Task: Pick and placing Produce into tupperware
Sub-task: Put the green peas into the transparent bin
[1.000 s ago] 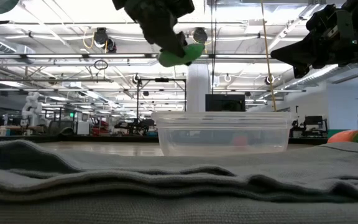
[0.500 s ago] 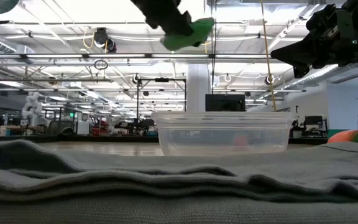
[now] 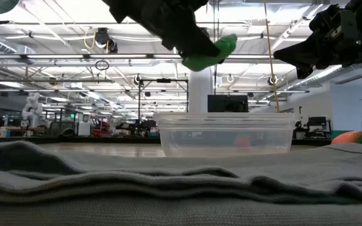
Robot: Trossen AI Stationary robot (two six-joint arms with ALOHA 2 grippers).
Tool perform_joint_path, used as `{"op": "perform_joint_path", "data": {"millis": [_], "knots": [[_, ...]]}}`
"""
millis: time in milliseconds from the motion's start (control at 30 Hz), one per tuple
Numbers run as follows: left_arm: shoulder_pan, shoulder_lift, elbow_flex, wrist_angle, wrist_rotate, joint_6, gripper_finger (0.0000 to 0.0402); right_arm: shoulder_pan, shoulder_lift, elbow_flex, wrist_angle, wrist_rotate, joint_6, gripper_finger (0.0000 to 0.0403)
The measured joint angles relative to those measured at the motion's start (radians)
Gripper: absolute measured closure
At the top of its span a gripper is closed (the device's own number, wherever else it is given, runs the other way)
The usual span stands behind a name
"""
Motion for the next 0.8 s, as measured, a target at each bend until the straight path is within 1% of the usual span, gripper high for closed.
{"op": "perform_joint_path", "data": {"millis": [200,267,400,667,800], "knots": [[0.000,0.069,0.009,0.018,-0.015,-0.022,0.0259,0.000,0.008,0.000,0.004,0.000,0.000,0.0403],[-0.002,0.099,0.010,0.057,-0.015,-0.022,0.0259,0.000,0.013,0.000,0.005,0.000,0.000,0.0403],[-0.008,0.134,0.008,0.040,-0.016,-0.026,0.0259,0.000,0.023,0.000,0.009,0.000,0.000,0.0403],[-0.044,0.153,0.009,-0.016,-0.009,-0.023,0.0259,0.000,0.031,-0.001,0.012,0.000,0.000,0.0403],[-0.055,0.197,0.009,-0.019,-0.037,-0.022,0.0259,0.000,0.031,-0.001,0.013,0.000,0.000,0.0403]]}}
